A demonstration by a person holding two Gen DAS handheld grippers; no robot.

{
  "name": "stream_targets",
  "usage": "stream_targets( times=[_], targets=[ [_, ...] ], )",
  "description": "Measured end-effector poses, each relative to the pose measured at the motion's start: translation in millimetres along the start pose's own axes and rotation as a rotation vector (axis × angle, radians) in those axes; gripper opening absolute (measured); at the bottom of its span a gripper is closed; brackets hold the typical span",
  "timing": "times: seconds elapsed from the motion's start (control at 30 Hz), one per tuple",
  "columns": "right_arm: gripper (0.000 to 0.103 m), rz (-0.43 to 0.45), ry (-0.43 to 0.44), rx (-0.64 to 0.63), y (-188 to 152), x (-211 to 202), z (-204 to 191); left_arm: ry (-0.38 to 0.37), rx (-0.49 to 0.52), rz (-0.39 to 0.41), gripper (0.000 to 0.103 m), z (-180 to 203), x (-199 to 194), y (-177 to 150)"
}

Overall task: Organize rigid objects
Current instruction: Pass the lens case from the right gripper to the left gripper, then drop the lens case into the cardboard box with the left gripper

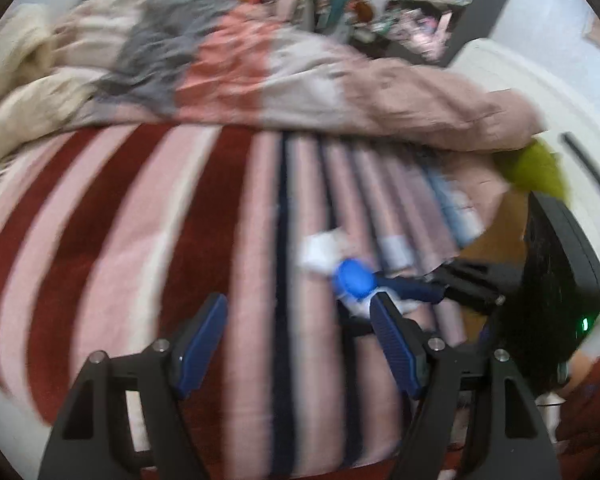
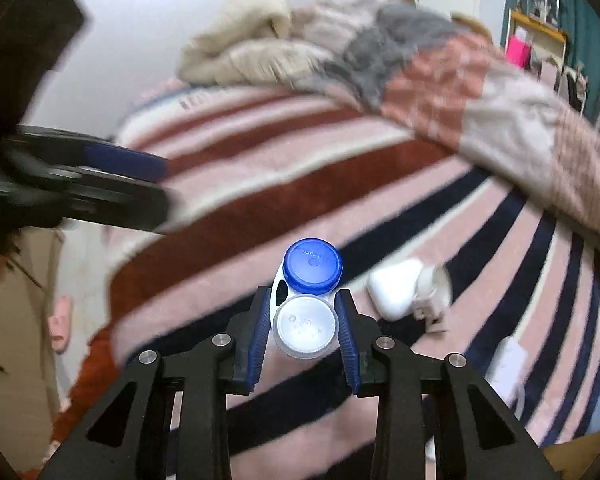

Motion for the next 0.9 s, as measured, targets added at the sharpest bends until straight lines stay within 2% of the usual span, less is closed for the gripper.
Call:
stream_targets(
  times=[0.03,0.1,0.17,0.23,0.37,0.53,0.7,0.9],
  targets=[
    [0.027,0.024,-0.001,-0.016,4,-16,-3,-0.058,0.005,0.007,0.071,18,-2,7],
    [0.027,0.067,-0.021,-0.033,11,-47,-3,-0.117,0.032,0.015,0.069,47,-5,19],
    [0.027,0.102,-0.031,-0.016,14,-78,4,-0.161,0.069,0.021,0.052,76,-7,32],
    [0.027,0.124,-0.049,0.013,11,-103,16,-0.215,0.107,0.016,0.042,110,-8,44],
    [0.027,0.183,-0.091,0.071,-1,-150,42,-0.287,0.219,-0.011,0.030,180,2,57],
    [0.027,0.229,-0.185,0.129,-25,-198,81,-0.353,0.274,-0.050,0.021,245,22,64],
    [0.027,0.192,-0.235,0.209,-53,-224,116,-0.387,0.345,-0.118,0.021,297,46,59],
    [0.027,0.057,-0.277,0.250,-81,-226,139,-0.375,0.395,-0.202,0.021,321,71,40]
  ],
)
Point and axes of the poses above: each gripper's, at about its wrist camera, not at the fingertips, and x roughly the way its jaws point, z to its right, y to its top, the point moved 9 cm from there along x, roughly the way its jaws point, and after that the axes turned 6 degrees about y, right-handed, at the moved point
